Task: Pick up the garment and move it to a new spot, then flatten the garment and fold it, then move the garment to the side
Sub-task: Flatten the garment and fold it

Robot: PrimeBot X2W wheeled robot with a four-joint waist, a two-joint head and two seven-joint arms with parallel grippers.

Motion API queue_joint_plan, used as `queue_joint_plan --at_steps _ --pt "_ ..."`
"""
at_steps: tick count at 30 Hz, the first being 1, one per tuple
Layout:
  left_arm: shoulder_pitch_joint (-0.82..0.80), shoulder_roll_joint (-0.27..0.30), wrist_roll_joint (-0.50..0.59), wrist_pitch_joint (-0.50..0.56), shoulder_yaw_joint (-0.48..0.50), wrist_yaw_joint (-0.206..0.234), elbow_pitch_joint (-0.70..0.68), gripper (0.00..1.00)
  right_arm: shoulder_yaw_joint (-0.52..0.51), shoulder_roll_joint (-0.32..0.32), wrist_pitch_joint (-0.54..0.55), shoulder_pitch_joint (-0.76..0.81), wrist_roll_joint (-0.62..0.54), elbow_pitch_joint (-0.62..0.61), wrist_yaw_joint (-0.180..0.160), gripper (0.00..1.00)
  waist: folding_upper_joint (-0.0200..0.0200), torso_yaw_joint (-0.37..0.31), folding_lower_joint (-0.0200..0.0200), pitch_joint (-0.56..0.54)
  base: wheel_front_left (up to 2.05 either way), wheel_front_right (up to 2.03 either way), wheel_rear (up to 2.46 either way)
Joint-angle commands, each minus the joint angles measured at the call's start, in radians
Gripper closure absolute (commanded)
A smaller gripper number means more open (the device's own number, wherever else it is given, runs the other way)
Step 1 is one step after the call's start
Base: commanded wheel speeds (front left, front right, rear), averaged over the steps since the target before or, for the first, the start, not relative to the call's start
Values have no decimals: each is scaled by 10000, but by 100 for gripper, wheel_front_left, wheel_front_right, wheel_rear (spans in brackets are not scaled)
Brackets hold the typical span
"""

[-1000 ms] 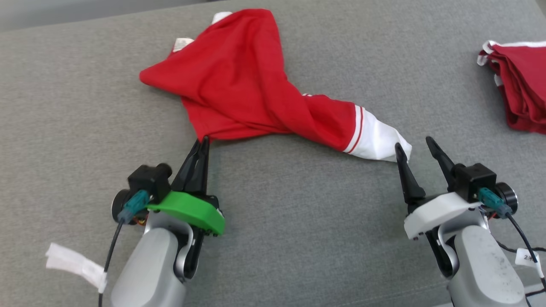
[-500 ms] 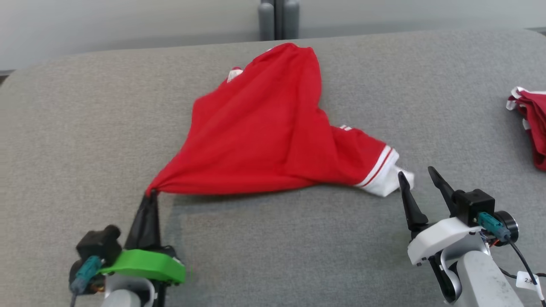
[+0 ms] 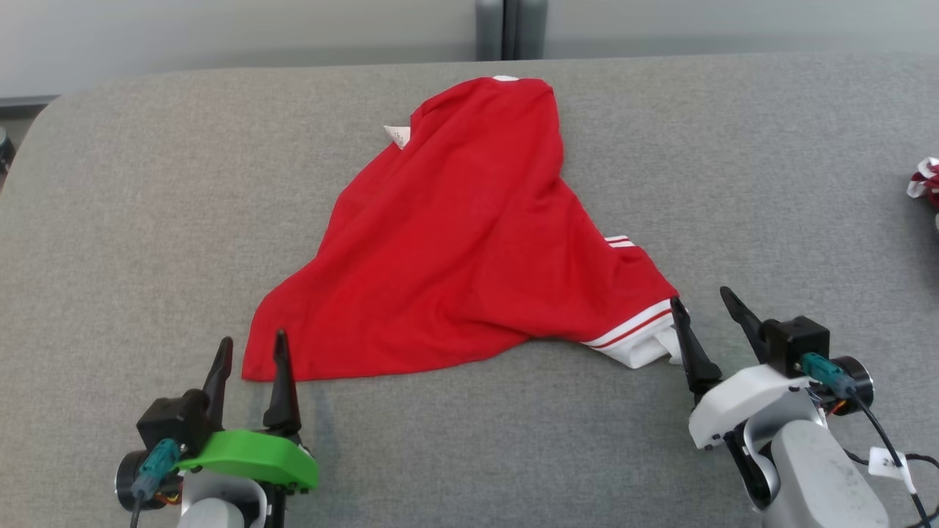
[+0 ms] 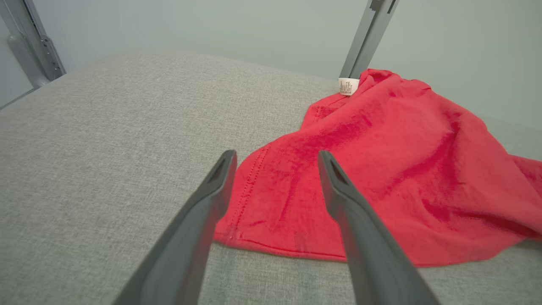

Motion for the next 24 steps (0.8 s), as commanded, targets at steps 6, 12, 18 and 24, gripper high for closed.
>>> queue_joint_plan --at_steps 6,12,18,24 --pt "-353 35 -148 -2 -500 -40 -62 0 158 -37 137 -1047 -281 2049 -15 3 0 299 0 372 0 0 0" --pt "-432 33 -189 -2 -559 -52 -33 0 450 -25 79 -1767 -72 3305 -16 100 0 340 0 472 0 0 0" --pt "-183 35 -138 -2 -486 -77 -95 0 488 -176 -14 -1928 337 1855 -16 100 0 111 0 239 0 0 0" --pt "44 33 -153 -1 -485 -17 -174 0 656 -502 -18 -1554 893 -312 -16 100 0 -252 0 -62 0 0 0"
